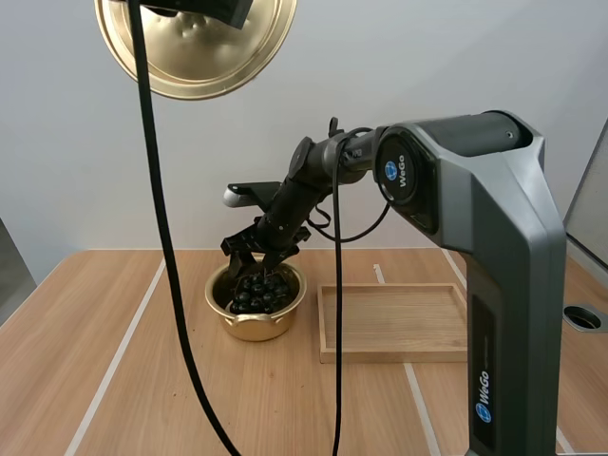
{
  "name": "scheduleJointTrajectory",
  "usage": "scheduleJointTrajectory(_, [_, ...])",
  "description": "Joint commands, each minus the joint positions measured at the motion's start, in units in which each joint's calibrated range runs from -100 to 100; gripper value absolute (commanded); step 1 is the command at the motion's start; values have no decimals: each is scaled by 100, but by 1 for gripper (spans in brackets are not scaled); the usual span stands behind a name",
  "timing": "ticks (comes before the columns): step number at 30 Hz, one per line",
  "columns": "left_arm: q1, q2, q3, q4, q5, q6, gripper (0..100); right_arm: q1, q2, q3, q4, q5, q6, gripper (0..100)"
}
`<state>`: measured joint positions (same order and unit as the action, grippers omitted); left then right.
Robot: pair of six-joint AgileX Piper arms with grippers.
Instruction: Open the pot, put the grape inside, and close it
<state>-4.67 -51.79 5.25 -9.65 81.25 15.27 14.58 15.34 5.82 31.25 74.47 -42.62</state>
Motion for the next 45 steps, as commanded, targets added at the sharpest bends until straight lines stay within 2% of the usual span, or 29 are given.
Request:
scheduleJointTrajectory(1, [-16, -29, -56, 13, -121, -27, 0, -12, -193, -56, -89, 148, -60, 100])
scheduleJointTrajectory(9, [-16, -29, -56, 13, -121, -27, 0, -12, -606, -99, -219, 168, -60, 100])
scheduleJointTrajectory(15, [-16, -29, -56, 13, -262, -27, 0, -12, -1115, -99, -920, 265, 190, 100])
scheduleJointTrajectory(21, [-16, -29, -56, 13, -262, -27, 0, -12, -1755, -99, -1108, 265, 361, 100])
scheduleJointTrajectory(25, [-16, -29, -56, 13, -262, -27, 0, -70, -2090, -69, -1564, 265, 638, 100])
scheduleJointTrajectory(32, [-16, -29, -56, 13, -260, -57, 0, -516, -2566, 170, -1743, 265, 729, 100])
scheduleJointTrajectory(41, [-16, 308, -56, 2, -165, -252, 0, -1400, -3202, 258, -1797, 337, 679, 100])
scheduleJointTrajectory(45, [-16, 578, -44, -73, -54, -252, 0, -1676, -3474, 258, -1797, 337, 611, 100])
